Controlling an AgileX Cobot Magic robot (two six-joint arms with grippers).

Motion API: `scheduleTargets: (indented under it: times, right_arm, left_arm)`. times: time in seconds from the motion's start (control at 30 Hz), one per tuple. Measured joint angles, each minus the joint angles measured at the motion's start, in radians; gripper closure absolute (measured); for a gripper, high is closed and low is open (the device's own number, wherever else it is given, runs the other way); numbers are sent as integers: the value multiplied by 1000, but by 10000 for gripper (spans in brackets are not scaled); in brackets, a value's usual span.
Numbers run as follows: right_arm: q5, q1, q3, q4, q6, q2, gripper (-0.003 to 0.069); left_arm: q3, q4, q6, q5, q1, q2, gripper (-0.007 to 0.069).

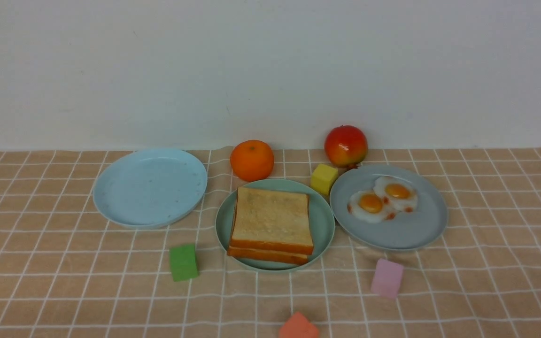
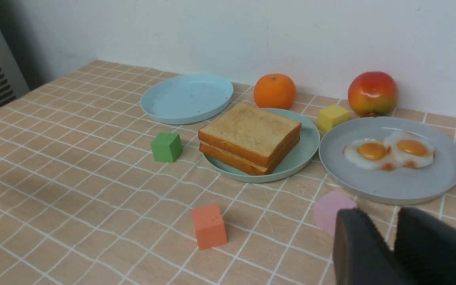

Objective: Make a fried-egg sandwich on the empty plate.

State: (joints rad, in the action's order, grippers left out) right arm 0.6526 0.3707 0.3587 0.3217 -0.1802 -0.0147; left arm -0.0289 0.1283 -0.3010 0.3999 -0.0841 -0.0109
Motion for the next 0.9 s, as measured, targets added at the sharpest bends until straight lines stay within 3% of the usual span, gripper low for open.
scheduleTargets:
  times: [0.47, 0.6, 0.7, 0.9]
  right_arm:
    - [0, 0, 0, -13, 0, 0, 463]
    - [-15, -28, -3, -137, 22, 0, 452]
    - [-78, -113, -53, -265, 141, 0, 443]
    - [-226, -199, -262, -357, 260, 0, 434]
  left_arm:
    - [0, 0, 0, 0, 0, 0, 620]
    - [0, 0, 0, 0, 0, 0, 618]
    - [0, 0, 0, 0, 0, 0, 617]
    - [0, 0, 0, 0, 0, 0, 609]
